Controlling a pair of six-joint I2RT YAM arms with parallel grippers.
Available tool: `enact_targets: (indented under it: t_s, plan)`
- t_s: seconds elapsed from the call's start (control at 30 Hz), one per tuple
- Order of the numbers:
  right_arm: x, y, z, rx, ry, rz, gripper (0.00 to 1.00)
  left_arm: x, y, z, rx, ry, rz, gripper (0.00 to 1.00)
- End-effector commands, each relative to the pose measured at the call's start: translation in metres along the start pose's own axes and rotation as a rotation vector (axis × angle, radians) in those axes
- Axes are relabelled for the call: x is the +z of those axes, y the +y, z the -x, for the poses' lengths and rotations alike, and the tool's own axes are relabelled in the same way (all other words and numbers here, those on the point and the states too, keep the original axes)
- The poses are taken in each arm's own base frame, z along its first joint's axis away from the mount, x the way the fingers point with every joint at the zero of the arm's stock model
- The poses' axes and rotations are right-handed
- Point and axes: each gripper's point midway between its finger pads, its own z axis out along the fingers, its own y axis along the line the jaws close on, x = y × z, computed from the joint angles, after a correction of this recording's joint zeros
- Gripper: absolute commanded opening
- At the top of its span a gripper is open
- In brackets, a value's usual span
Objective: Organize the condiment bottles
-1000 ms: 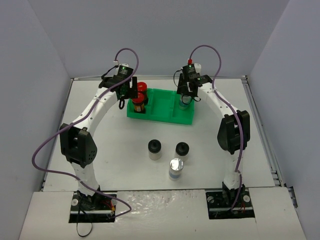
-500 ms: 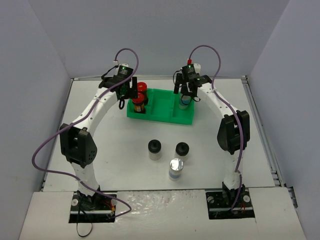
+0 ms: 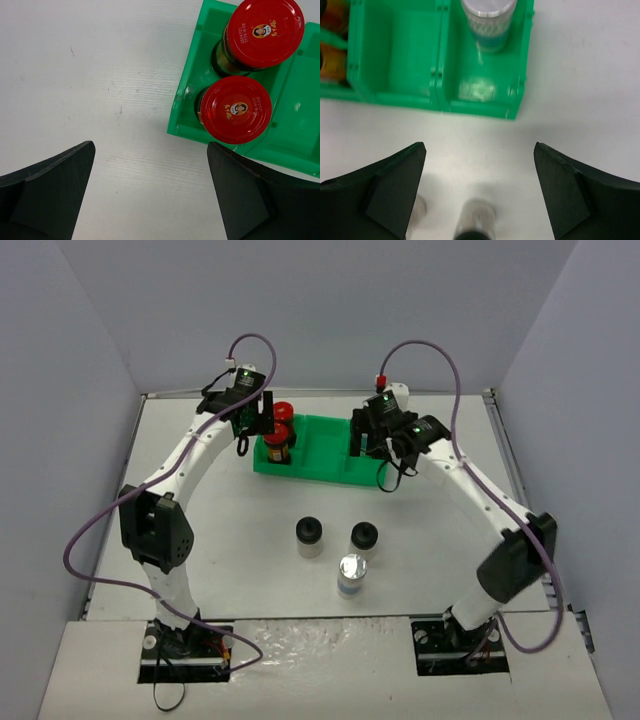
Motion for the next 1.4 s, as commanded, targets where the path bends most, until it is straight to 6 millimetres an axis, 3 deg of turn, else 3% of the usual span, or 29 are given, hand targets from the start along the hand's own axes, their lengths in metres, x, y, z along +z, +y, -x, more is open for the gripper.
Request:
enact_targets:
  t_s: [0.0,0.1,0.23,0.43,0.63,1.0,1.37]
  plan:
    - [-0.092,-0.007,-0.046,0.001,0.017,0.074,0.86,-0.029,0.011,0.034,-0.031,-0.111,-0.003,0.93]
    - [-0.129,-0.007,-0.092,-0.009,0.096,0.138,0.85,-0.028,0.01,0.033,-0.031,-0.108,-0.007,0.93]
    - [-0.151,-0.004,-0.146,-0.062,0.226,0.197,0.83,-0.028,0.008,0.033,-0.037,-0.106,-0.013,0.93]
    - [-0.156,-0.002,-0.195,-0.121,0.294,0.207,0.83,-0.031,0.009,0.033,-0.038,-0.11,-0.015,0.93]
    - [-0.151,0.007,-0.22,-0.183,0.309,0.19,0.83,-0.036,0.012,0.034,-0.034,-0.116,-0.01,0.93]
    - [-0.149,0.036,-0.244,-0.244,0.338,0.231,0.84,-0.033,0.013,0.03,-0.032,-0.107,-0.005,0.93]
    - [-0.14,0.034,-0.252,-0.256,0.346,0.198,0.83,-0.032,0.014,0.027,-0.026,-0.103,0.001,0.93]
